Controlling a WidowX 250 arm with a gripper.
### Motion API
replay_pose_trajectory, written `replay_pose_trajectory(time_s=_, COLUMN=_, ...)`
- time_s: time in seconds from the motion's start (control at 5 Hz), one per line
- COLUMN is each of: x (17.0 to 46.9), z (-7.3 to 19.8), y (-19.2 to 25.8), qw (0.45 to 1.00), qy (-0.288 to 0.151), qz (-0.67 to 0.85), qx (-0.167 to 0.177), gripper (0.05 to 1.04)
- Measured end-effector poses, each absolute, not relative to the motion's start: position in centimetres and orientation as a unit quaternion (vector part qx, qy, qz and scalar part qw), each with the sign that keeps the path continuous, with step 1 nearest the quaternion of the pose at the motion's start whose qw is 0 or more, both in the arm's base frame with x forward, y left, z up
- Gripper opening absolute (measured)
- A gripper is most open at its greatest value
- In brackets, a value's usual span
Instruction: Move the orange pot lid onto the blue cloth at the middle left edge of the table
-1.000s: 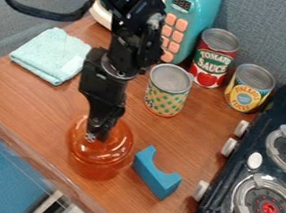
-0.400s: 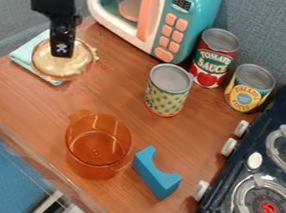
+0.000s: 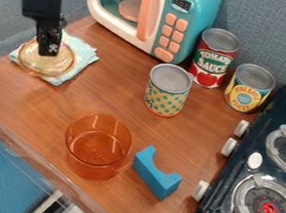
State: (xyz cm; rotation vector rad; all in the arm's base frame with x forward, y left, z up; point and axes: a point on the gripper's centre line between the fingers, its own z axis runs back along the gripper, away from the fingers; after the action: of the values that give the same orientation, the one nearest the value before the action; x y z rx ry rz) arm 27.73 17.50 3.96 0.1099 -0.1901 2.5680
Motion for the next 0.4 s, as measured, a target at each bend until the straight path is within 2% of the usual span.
replay_pose_trajectory(time_s=0.4, x=29.1, z=1.0, y=20.4, qw=0.242, qy=-0.068, qz=0.967, qx=0.050, gripper=0.380)
